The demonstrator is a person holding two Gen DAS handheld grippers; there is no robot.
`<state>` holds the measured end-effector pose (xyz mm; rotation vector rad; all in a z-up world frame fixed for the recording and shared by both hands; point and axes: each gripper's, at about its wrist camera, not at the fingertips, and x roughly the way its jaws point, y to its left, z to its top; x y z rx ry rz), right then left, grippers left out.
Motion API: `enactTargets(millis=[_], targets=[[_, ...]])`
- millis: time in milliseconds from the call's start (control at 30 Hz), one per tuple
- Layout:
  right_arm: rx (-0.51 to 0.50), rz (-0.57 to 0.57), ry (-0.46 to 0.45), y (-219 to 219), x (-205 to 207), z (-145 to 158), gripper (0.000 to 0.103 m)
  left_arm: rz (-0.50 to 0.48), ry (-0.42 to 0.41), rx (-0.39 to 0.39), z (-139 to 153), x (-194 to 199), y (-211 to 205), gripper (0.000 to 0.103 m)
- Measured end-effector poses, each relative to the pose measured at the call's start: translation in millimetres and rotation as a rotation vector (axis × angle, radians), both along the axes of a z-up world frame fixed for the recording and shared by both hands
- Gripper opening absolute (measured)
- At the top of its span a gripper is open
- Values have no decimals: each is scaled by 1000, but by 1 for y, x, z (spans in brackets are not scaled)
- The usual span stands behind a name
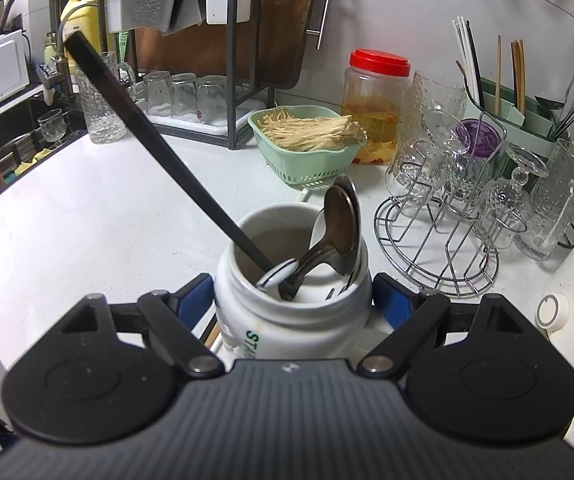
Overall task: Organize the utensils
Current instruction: 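Lift the white chopstick with the left tool toward the mug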
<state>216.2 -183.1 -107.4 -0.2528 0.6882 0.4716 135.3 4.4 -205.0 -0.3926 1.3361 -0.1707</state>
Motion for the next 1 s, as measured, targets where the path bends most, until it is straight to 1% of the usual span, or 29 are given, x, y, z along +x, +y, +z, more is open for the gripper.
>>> enactTargets(millis=[133, 167, 333, 567, 800, 867, 1000], targets=[[1, -7, 0, 0, -3, 0, 88, -2, 2, 9, -3, 6, 4, 12], [1, -8, 0, 0, -4, 0, 88, -5, -4, 15, -1, 7, 5, 10], [4, -19, -5, 0, -5, 0, 89, -14, -33, 37, 17, 7, 10, 9], [0, -35, -6, 2, -6, 0, 89, 0, -120, 38, 72, 4, 28, 8], [1, -52, -12, 3, -8, 0, 89, 12, -217, 34, 125, 16, 51, 8], [1, -58, -14, 4, -9, 0, 89, 5, -233, 27, 137, 21, 58, 8], [4, -69, -24, 4, -10, -1, 89, -44, -274, 45, 160, 31, 66, 8]])
